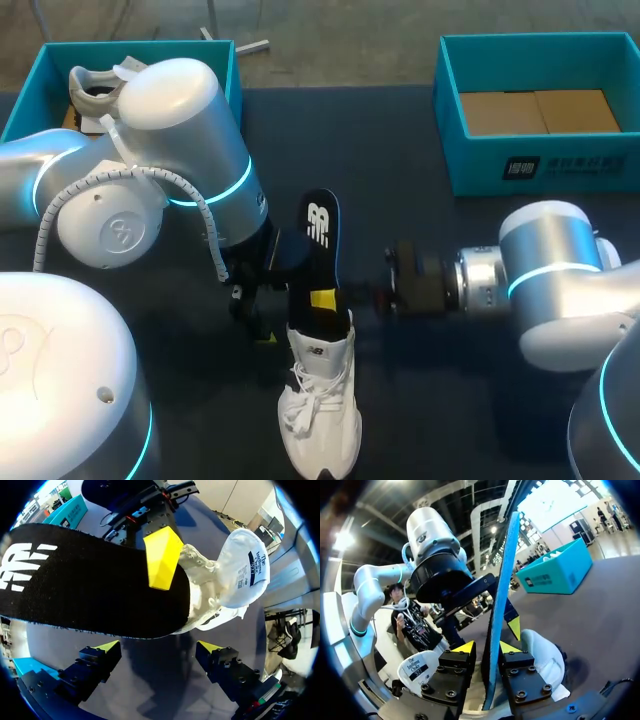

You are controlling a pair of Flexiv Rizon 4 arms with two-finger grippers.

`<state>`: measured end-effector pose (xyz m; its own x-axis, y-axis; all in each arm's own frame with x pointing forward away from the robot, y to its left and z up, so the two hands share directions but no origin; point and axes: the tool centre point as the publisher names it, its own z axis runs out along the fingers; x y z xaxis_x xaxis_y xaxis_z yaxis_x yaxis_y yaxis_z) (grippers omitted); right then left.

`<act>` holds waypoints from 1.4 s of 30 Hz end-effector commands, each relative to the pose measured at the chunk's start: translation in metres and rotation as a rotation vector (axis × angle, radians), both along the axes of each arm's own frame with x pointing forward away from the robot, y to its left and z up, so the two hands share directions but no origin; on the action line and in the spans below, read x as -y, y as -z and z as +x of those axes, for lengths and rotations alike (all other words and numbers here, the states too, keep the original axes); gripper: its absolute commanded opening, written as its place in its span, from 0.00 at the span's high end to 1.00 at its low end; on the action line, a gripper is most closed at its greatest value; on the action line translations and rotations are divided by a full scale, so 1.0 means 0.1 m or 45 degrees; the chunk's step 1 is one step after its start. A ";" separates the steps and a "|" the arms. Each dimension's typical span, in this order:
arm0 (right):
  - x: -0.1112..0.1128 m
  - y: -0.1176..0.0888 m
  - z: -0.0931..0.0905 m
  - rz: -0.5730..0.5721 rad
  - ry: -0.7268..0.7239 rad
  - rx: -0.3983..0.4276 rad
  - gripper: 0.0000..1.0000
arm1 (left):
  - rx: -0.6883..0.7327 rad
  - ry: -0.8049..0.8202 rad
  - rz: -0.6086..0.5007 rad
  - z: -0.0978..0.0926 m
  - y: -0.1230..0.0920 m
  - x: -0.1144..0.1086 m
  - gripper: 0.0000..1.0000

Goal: Take the shoe out of the shoebox, open the shoe tongue, remove and reinsert the insole, then place the shoe into the shoebox

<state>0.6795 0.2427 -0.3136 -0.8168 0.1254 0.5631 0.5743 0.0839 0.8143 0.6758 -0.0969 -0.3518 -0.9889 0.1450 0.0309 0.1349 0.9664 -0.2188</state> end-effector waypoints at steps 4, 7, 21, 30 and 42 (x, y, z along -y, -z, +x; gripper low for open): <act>0.02 -0.10 0.08 -0.033 -0.037 0.005 0.74 | 0.001 -0.001 0.003 0.00 0.00 0.01 0.00; 0.02 -0.10 0.10 -0.039 -0.036 -0.002 0.77 | 0.001 -0.001 0.003 0.00 0.00 0.01 0.00; 0.04 -0.02 0.11 -0.045 0.009 -0.084 1.00 | 0.001 -0.001 0.003 0.00 0.00 0.01 0.00; 0.04 0.09 0.01 -0.030 0.017 -0.123 1.00 | 0.001 -0.001 0.003 0.00 0.00 0.01 0.00; 0.03 0.24 -0.12 -0.030 0.029 -0.203 1.00 | 0.001 -0.001 0.003 0.00 0.00 0.01 0.00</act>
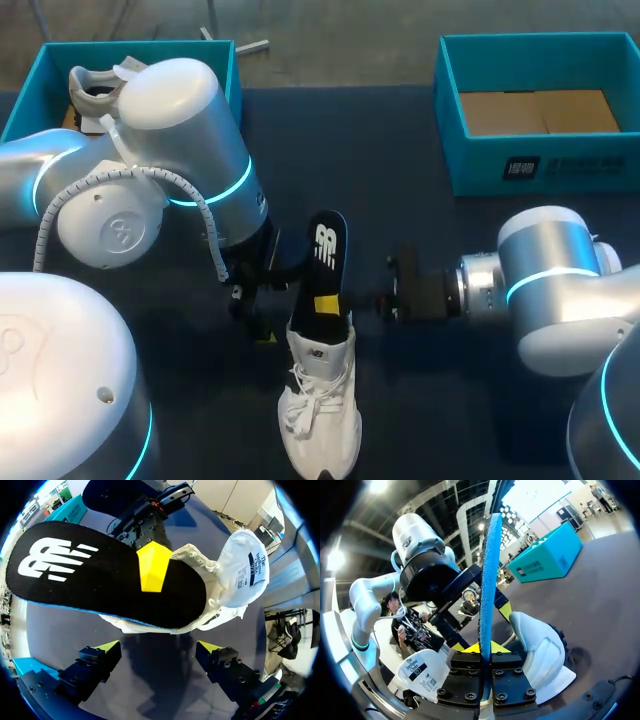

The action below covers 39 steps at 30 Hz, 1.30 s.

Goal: Take the shoe out of the shoebox, open the shoe tongue, remove and reinsert the insole, then place the shoe into the shoebox

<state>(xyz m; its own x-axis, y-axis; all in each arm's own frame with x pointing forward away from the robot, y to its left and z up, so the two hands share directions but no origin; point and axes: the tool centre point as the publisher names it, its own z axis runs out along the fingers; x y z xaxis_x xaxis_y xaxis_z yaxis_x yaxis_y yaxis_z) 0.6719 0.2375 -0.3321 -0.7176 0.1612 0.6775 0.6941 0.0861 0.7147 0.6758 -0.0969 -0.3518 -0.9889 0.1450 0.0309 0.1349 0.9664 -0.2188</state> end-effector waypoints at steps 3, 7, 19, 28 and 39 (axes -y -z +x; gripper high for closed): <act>-0.02 0.09 -0.09 0.008 -0.002 -0.020 1.00 | 0.001 -0.001 0.003 0.00 0.00 0.01 0.00; -0.01 0.13 -0.15 0.009 -0.006 -0.041 1.00 | 0.001 -0.001 0.003 0.00 0.00 0.01 0.00; 0.02 0.13 -0.15 0.031 0.022 -0.030 0.78 | 0.001 -0.001 0.003 0.00 0.00 0.01 0.00; 0.00 0.06 -0.10 0.068 0.026 0.026 0.71 | 0.001 -0.001 0.003 0.00 0.00 0.01 0.00; -0.06 -0.06 0.02 0.106 0.069 0.067 0.72 | 0.001 -0.001 0.003 0.00 0.00 0.01 0.00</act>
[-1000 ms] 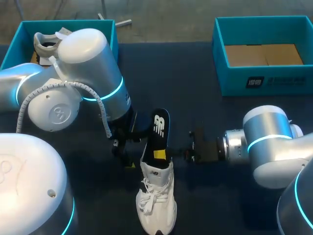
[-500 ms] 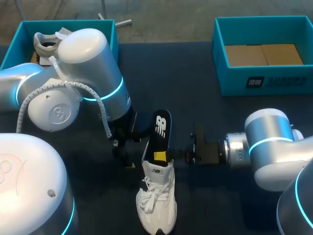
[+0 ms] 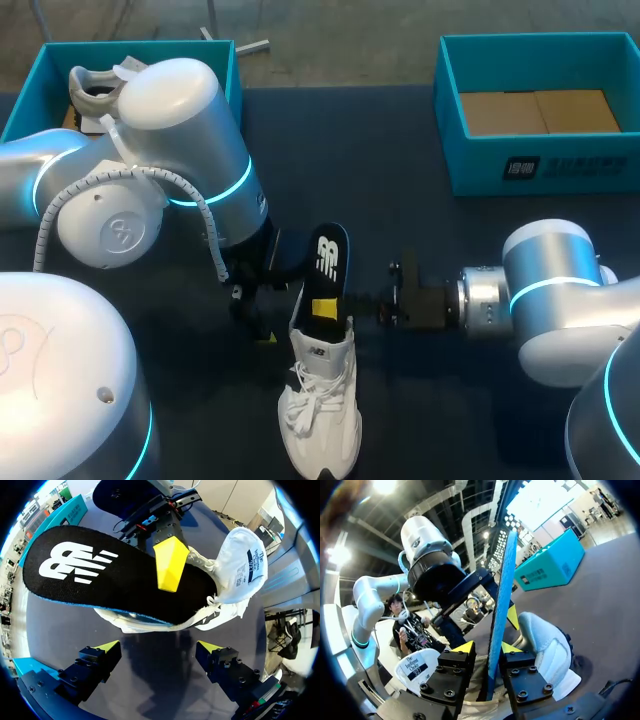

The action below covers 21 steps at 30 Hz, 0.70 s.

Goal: Take the shoe out of the shoebox, open the shoe tongue, remove and reinsert the insole, then place the shoe into the shoebox

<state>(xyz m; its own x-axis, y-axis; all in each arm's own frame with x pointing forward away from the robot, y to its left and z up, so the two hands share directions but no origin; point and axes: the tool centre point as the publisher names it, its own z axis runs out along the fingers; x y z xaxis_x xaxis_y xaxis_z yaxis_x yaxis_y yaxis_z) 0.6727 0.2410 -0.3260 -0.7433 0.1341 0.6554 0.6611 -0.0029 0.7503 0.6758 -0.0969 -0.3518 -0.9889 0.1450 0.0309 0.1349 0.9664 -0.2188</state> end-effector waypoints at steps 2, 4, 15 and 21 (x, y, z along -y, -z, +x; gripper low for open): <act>-0.03 -0.02 0.04 0.016 0.044 0.012 0.73 | 0.001 -0.001 0.003 0.00 0.00 0.01 0.00; -0.03 -0.04 0.07 0.035 0.066 0.024 0.72 | 0.001 -0.001 0.003 0.00 0.00 0.01 0.00; -0.04 -0.14 0.19 0.070 0.118 0.045 0.76 | 0.001 -0.001 0.003 0.00 0.00 0.01 0.00; -0.03 -0.17 0.23 0.074 0.138 0.053 0.83 | 0.001 -0.001 0.003 0.00 0.00 0.01 0.00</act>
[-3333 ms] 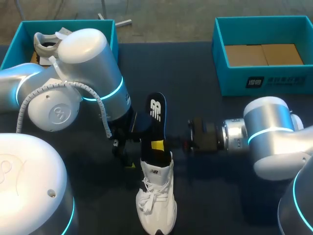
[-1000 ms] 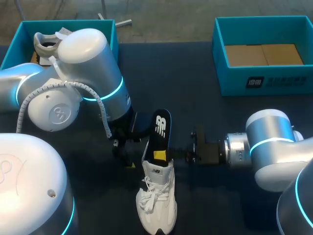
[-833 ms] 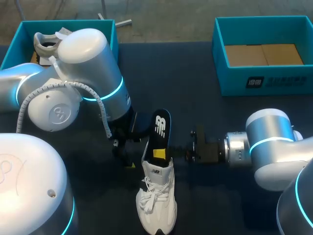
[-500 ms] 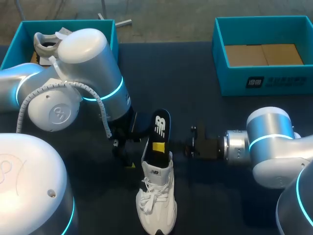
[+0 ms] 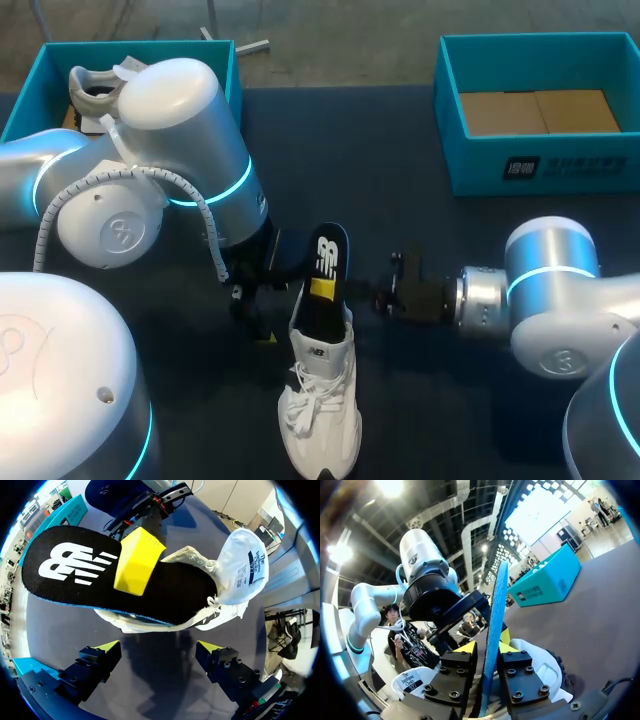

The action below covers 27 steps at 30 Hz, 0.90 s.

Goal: Take the shoe out of the shoebox, open the shoe tongue, remove and reinsert the insole, then place the shoe into the shoebox

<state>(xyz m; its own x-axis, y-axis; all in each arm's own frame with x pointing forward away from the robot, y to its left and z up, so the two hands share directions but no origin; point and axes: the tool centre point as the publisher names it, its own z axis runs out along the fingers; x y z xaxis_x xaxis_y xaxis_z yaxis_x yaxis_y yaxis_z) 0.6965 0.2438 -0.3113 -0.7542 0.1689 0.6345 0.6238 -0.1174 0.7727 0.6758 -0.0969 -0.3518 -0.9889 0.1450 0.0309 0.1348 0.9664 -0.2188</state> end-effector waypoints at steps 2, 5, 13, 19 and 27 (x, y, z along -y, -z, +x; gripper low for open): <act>0.00 -0.03 0.01 -0.009 0.008 -0.001 0.91 | 0.001 -0.001 0.003 0.00 0.00 0.01 0.00; -0.01 -0.02 0.02 -0.014 -0.002 -0.012 1.00 | 0.001 -0.001 0.003 0.00 0.00 0.01 0.00; 0.00 0.08 0.00 -0.028 -0.050 -0.072 1.00 | 0.001 -0.001 0.003 0.00 0.00 0.01 0.00; 0.00 0.16 -0.06 -0.032 -0.073 -0.102 1.00 | 0.001 -0.001 0.003 0.00 0.00 0.01 0.00; 0.00 0.25 -0.17 -0.029 -0.092 -0.143 1.00 | 0.001 -0.001 0.003 0.00 0.00 0.01 0.00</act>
